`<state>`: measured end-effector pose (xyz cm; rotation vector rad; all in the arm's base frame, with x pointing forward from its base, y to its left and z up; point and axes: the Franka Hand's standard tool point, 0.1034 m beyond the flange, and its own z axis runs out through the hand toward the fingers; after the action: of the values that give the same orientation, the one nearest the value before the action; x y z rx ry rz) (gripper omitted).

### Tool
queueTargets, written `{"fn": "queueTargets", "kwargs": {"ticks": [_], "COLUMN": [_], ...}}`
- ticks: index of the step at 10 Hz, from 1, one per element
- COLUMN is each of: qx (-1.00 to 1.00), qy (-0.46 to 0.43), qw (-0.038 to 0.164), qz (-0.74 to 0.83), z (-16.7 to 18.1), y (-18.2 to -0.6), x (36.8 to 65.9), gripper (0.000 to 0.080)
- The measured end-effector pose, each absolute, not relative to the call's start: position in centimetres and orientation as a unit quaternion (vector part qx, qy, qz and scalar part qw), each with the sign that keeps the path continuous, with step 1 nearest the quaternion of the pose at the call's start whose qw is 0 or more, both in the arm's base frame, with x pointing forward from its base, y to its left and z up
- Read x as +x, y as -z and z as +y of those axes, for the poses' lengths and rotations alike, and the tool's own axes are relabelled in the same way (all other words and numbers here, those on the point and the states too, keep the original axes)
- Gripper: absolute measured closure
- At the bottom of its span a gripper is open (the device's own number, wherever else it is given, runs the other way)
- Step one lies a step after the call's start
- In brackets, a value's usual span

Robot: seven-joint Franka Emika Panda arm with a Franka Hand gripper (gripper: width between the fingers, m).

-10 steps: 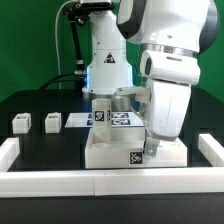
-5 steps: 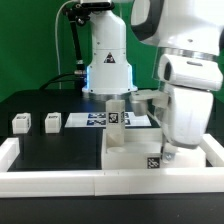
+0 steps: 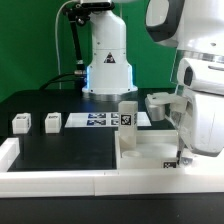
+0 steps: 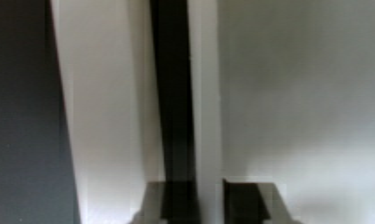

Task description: Assemble square table

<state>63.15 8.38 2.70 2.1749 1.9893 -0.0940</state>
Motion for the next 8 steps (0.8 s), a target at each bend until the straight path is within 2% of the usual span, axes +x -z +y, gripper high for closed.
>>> {"fn": "queueTargets", "kwargs": {"ticks": [3,4,5,7,8], "qx": [0.733,0.733,0.733,0.733,0.733], "qy": [0.045,0.055,0.064,0.078,0.081], "qw": [0.093,0.087,0.082,0.073,0.071], "qz": [0.673,0.673,0.672,0.672,0.672], "z": [8.0,8.0,8.0,8.1,8.1], "y": [-2.4,-2.4,-2.4,-2.5,-2.6], "x": [62.5,62.0,61.4,60.5,60.4], "gripper": [0.0733,0.0521,0.0521,0.0203,0.0203]}}
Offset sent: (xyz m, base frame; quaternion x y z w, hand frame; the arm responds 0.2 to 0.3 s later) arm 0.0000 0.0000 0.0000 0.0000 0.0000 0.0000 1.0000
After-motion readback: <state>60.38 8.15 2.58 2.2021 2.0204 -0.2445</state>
